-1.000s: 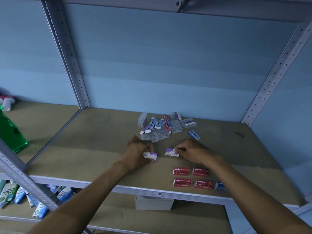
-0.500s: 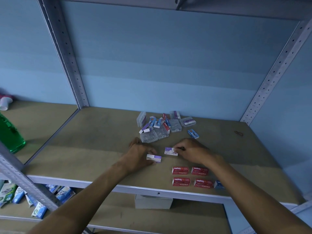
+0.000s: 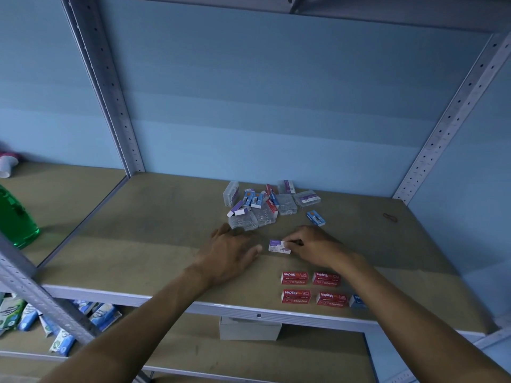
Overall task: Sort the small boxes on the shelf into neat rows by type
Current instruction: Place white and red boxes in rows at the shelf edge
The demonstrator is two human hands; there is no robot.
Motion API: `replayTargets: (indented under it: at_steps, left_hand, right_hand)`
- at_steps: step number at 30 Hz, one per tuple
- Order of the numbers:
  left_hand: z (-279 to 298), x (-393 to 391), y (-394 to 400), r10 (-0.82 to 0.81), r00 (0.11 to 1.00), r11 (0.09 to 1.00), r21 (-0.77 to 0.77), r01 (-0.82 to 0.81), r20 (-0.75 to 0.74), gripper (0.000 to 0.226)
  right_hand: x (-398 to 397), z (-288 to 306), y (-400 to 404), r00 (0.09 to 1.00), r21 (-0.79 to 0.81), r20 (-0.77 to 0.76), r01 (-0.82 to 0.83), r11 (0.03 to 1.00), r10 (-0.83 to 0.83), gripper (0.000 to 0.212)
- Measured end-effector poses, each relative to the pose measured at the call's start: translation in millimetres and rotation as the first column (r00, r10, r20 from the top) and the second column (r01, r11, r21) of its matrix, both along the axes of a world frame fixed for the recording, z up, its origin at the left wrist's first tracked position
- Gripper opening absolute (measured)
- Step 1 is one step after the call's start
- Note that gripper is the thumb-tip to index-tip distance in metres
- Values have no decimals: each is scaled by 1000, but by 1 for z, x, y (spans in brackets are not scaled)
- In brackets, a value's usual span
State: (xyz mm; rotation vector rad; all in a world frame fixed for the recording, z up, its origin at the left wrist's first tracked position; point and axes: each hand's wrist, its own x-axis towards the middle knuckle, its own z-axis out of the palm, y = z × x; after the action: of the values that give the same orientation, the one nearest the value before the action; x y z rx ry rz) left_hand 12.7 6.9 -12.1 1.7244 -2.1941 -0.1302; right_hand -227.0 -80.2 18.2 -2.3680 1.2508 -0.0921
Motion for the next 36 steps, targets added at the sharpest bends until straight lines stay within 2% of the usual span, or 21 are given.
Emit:
replayTargets:
  at_steps: [1,3,5,9,11,16,21,25,30,33,36]
  left_hand:
    - [6,5,0,-76,997,996,-46,76,-2,37]
    - [21,18,-2,-272,954,955,-85,283,126,46]
    - [40,25,-2,-391,883,913,-10,407,261,59]
    - [40,29,-13,-459,808,879,60,472,368,30]
    - [36,31,-20,-454,811,883,67,464,369,19]
    - [30,35,-14,-387,860,912,0,411,331,25]
    - [20,39,-6,-216,948,974,-13,225,235,33]
    - [21,43,-1,-142,975,989,-8,146,168,24]
    - [33,49,24,-100,995,994,-34,100,-10,22]
    - [38,53,45,-91,996,996,-5,91,-21,30]
    - [37,55,61,-90,996,996,6,90,-12,21]
  right_hand:
    - [0,0,0,1000,-6,0,-9,1000,9,24]
    - [0,2,1,1000,-15,-12,-20,1000,20,25]
    - [2,2,1,999,-19,-37,-36,999,36,28]
    - [2,4,1,999,0,-34,-22,1000,22,28]
    - [2,2,2,1000,6,-22,-9,1000,9,26]
    - [1,-4,5,996,-12,60,61,998,-60,26]
    - [10,-5,8,997,-91,17,83,992,-81,20]
    - [16,-2,13,991,-73,72,119,990,-114,15]
    - [20,15,44,991,-36,131,30,999,-25,13]
    - [20,24,65,996,-31,85,-22,999,25,16]
    - [20,27,81,997,-112,32,-60,992,63,17]
